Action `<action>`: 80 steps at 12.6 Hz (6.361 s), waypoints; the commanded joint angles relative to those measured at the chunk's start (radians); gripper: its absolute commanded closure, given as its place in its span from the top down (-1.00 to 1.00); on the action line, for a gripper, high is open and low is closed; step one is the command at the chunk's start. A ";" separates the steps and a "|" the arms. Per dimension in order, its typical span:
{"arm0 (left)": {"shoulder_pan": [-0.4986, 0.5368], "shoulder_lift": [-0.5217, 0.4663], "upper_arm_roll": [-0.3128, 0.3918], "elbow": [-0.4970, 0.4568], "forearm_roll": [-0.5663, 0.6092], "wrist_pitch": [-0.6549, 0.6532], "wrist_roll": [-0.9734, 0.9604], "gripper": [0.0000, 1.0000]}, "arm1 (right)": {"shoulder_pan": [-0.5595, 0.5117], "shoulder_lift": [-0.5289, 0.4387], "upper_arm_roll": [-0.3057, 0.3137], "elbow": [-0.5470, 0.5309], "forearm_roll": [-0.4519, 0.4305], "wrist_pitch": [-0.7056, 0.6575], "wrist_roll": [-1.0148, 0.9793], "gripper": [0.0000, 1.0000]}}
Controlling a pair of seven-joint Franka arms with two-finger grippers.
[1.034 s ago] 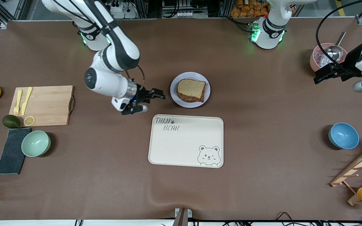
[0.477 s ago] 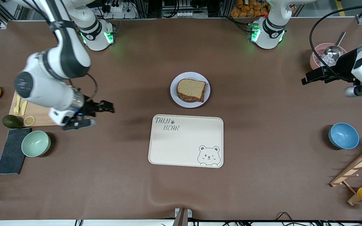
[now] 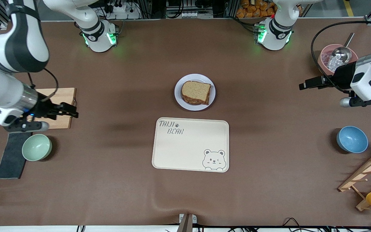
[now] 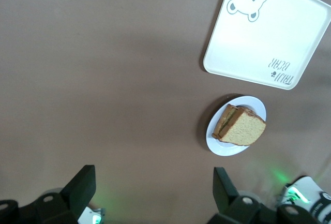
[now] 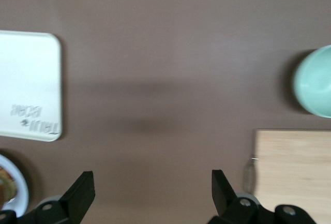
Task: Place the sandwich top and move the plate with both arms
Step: 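Withdraw the right gripper while the left gripper moves toward the plate, then reach the left gripper to the rim of the white plate, then close the left gripper on the plate rim beside the sandwich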
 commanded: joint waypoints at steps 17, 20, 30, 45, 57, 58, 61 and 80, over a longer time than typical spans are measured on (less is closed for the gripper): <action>0.059 0.106 -0.011 -0.475 -0.587 0.202 0.558 1.00 | -0.309 -0.199 0.203 0.189 -0.091 -0.452 0.080 1.00; 0.078 0.201 -0.011 -0.474 -0.689 0.104 0.737 1.00 | -0.295 -0.202 0.202 0.190 -0.091 -0.472 0.077 1.00; 0.048 0.330 -0.071 -0.483 -0.954 0.052 0.866 1.00 | -0.275 -0.191 0.203 0.175 -0.091 -0.406 0.033 1.00; -0.071 0.483 -0.128 -0.454 -1.080 0.236 0.951 1.00 | -0.277 -0.201 0.208 0.190 -0.082 -0.409 0.031 1.00; -0.165 0.598 -0.126 -0.416 -1.178 0.293 1.087 0.77 | -0.275 -0.204 0.241 0.192 -0.085 -0.459 0.031 1.00; -0.168 0.603 -0.128 -0.416 -1.177 0.296 1.106 0.77 | -0.275 -0.205 0.241 0.192 -0.085 -0.459 0.031 1.00; -0.182 0.620 -0.126 -0.403 -1.175 0.309 1.155 0.73 | -0.277 -0.205 0.243 0.193 -0.085 -0.459 0.031 1.00; -0.263 0.638 -0.126 -0.399 -1.175 0.386 1.207 0.19 | -0.274 -0.205 0.246 0.207 -0.080 -0.472 0.034 1.00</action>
